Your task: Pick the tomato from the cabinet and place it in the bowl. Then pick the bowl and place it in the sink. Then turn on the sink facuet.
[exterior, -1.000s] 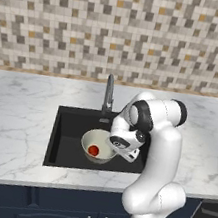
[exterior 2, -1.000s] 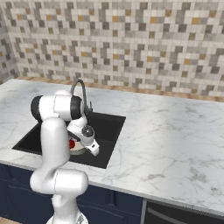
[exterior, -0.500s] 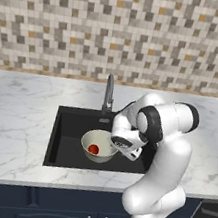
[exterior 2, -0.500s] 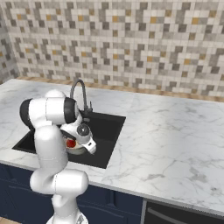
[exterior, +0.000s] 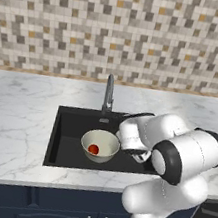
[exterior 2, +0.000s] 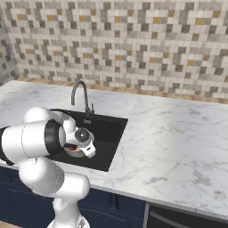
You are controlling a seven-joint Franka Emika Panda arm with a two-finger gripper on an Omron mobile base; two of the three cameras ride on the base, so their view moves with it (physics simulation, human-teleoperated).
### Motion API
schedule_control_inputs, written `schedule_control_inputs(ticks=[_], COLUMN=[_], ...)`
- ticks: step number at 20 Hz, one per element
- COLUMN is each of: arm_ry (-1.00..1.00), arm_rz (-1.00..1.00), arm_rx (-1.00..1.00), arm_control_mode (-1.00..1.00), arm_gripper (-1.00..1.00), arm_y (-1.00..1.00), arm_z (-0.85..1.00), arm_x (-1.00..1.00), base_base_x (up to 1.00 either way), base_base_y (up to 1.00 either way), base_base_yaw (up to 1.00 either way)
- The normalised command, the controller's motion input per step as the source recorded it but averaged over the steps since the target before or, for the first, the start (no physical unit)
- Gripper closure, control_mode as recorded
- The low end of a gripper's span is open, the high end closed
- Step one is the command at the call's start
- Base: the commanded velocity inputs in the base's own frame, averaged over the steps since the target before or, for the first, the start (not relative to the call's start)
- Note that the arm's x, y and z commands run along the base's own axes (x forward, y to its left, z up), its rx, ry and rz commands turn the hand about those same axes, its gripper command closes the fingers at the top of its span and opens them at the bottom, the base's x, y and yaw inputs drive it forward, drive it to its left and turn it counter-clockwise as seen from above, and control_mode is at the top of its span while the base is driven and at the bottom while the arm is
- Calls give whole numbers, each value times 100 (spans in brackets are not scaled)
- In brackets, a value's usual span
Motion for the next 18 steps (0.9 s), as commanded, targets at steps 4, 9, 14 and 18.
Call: schedule_control_inputs(ticks=[4, 9, 14, 18], arm_ry=[24, 31, 33, 31], arm_rz=[-16, -14, -14, -11], arm_rx=[26, 31, 27, 29], arm_control_mode=[-100, -100, -100, -100], arm_gripper=[-100, -100, -100, -100], arm_y=[-41, -22, -9, -29], arm_z=[100, 100, 100, 100], arm_x=[0, 6, 25, 4], base_base_x=[0, 0, 0, 0], base_base_y=[0, 0, 0, 0], base_base_yaw=[0, 0, 0, 0])
